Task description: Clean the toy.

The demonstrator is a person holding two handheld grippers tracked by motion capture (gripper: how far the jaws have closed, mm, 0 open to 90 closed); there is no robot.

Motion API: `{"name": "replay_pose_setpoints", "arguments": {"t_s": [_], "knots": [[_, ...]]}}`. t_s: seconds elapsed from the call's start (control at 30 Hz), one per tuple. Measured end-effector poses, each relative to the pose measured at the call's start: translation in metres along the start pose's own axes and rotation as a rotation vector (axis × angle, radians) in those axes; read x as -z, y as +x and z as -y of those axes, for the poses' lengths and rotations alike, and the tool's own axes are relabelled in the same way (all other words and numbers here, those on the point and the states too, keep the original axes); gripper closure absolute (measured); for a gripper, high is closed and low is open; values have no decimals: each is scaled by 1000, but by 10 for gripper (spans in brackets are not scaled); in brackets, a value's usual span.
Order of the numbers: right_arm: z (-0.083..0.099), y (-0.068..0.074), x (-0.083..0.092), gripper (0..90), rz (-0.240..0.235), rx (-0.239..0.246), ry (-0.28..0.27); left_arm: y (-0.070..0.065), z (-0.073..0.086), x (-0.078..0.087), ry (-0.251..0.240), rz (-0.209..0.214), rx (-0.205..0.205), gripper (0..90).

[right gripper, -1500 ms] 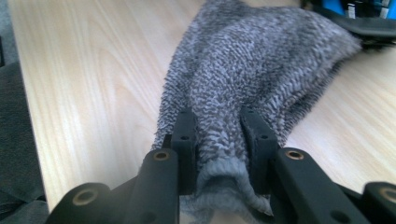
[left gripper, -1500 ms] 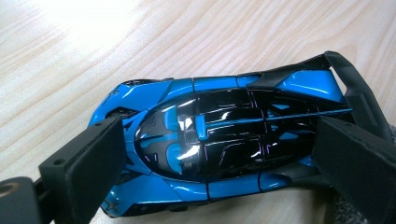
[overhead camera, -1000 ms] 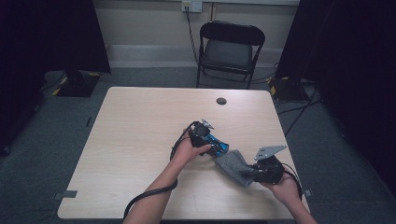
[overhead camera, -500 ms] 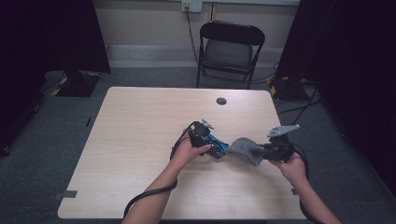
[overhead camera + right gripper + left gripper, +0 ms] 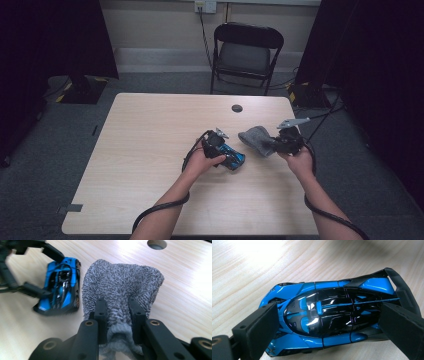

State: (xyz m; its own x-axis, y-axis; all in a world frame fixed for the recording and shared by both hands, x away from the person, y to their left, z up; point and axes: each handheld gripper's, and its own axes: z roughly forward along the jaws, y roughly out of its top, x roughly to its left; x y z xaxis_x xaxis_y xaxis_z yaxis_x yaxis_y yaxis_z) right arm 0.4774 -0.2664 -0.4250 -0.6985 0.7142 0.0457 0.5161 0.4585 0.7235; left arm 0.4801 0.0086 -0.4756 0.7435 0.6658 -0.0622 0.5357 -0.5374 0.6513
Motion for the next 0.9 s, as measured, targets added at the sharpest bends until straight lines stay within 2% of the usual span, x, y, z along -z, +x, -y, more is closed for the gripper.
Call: {"name": "replay_pose_setpoints", "arguments": {"t_s": [0.2,0.27,0.37,0.4,0.47,0.53,0.6,0.73,0.9], "knots": [[-10,4,-39,734,-5,-2,55,-1,0,0,-1,-2,0,31],[-11,5,-46,723,2,2,65,-1,1,0,-3,-2,1,31],[-10,5,-58,666,27,-31,84,-1,1,0,-3,-2,2,31],[-10,6,-61,622,31,-42,98,-2,1,0,-4,-1,1,31],[-11,6,-63,518,66,-59,139,-2,1,0,-7,0,3,31],[-12,7,-60,508,79,-84,135,-2,1,0,-7,-1,2,31],[-14,8,-55,500,117,-98,146,-2,1,0,-7,-1,3,31],[-16,11,-50,502,116,-122,139,-2,1,0,-11,-2,1,31],[-14,13,-59,513,114,-145,163,-3,1,0,-9,0,3,31]]}}
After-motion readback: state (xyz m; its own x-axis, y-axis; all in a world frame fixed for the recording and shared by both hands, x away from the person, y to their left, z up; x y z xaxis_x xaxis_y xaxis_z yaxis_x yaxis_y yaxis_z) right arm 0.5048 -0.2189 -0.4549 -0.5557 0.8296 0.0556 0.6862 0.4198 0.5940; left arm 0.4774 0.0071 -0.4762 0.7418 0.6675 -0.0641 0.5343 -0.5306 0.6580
